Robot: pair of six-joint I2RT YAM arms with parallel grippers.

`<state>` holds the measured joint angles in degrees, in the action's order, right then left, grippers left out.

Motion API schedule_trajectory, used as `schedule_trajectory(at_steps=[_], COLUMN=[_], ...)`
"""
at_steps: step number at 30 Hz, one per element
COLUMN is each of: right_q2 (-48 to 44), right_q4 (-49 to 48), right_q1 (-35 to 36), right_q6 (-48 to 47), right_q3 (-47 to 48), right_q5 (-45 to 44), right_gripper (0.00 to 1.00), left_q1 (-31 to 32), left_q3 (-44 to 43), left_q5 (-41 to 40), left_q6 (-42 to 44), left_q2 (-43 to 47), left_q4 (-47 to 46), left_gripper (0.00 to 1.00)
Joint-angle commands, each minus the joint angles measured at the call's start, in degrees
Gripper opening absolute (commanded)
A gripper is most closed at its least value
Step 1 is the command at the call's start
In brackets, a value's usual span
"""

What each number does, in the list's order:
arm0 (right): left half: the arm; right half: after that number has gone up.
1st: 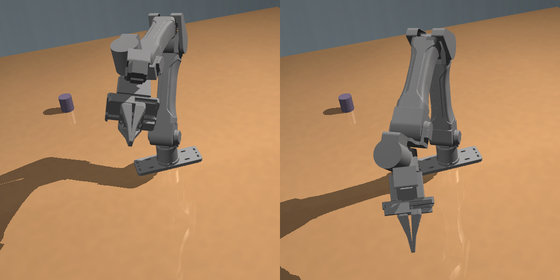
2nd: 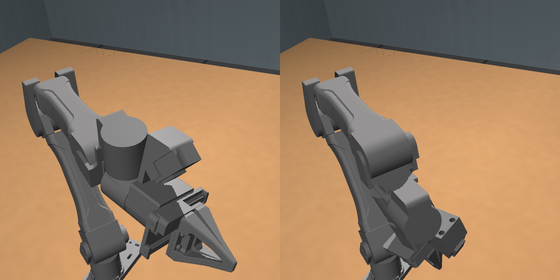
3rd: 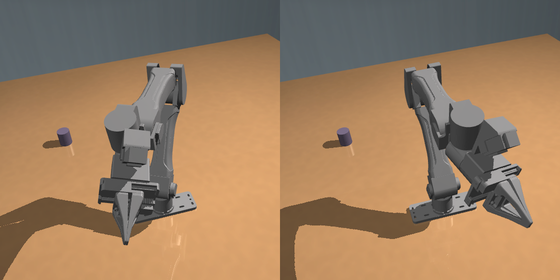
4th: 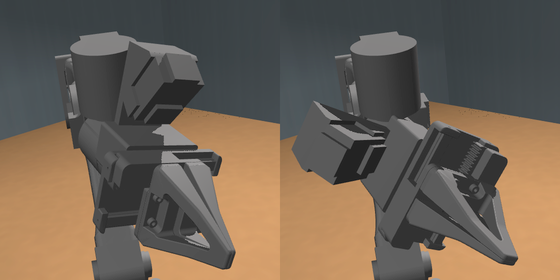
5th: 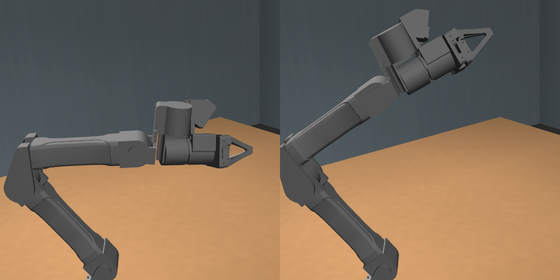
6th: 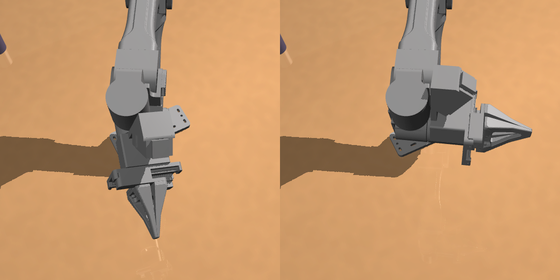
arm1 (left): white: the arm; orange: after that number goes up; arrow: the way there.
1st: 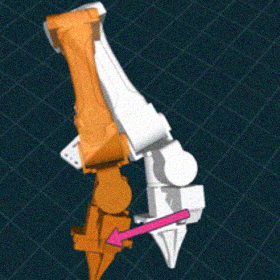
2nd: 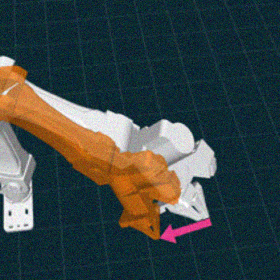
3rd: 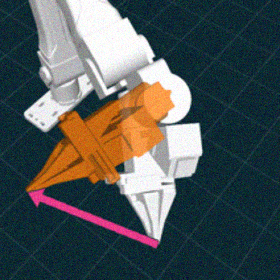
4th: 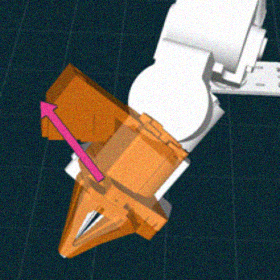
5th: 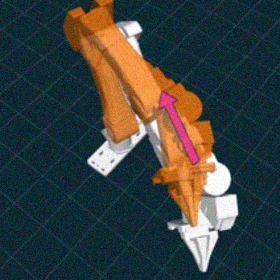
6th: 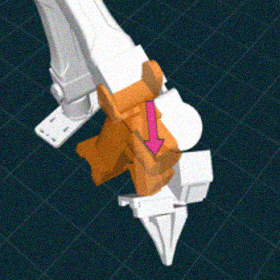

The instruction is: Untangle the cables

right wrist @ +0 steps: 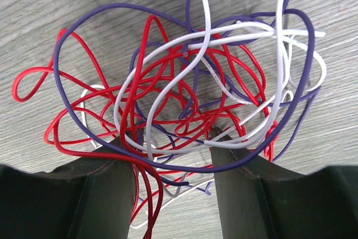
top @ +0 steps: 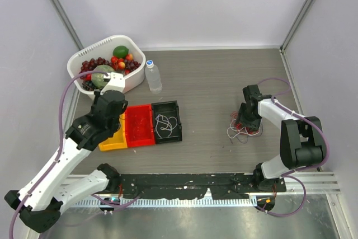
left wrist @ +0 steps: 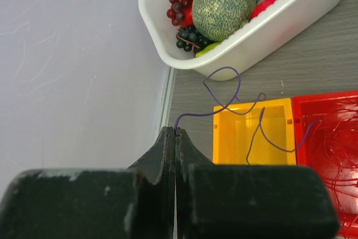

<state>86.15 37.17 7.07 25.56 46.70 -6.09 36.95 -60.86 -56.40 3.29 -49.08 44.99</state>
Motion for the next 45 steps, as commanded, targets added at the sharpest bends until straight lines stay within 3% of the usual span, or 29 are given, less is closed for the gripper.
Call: schedule_trajectory(at_steps=[1, 6, 19, 28, 39, 45], right_q2=[1.0, 1.1, 1.4, 1.4, 1.9, 2.3], right_q4=[-2.3, -2.4, -2.5, -2.5, -2.6, -2.6], right_q1=[0.6, 0.6, 0.6, 0.6, 0.6, 0.6], right_q6=[0.0, -0.1, -0.2, -0.2, -0.2, -0.2], right_q3=[-0.6, -0.6, -0.6, -0.6, -0.6, -0.6], right_q5=[2.7, 2.9, 2.9, 3.2, 3.8, 3.7], right_gripper=[0.56, 0.56, 0.56, 0.56, 0.56, 0.56], left_q1=[-0.3, -0.4, -0.3, -0.3, -0.4, -0.4], left_q3=[-5.2, -9.1, -6.9, -1.0, -0.1, 0.1], left_q5=[-0.5, 0.4, 0.2, 0.4, 1.8, 5.4], left_q6=[2.5, 5.6, 8.4, 7.7, 6.6, 1.0], left_q2=[1.3, -0.5, 2.0, 5.7, 7.4, 7.5], left_q4=[-3.0, -4.8, -4.5, -2.1, 2.8, 6.6], left_gripper=[0.0, 0.0, 0.0, 0.0, 0.0, 0.0])
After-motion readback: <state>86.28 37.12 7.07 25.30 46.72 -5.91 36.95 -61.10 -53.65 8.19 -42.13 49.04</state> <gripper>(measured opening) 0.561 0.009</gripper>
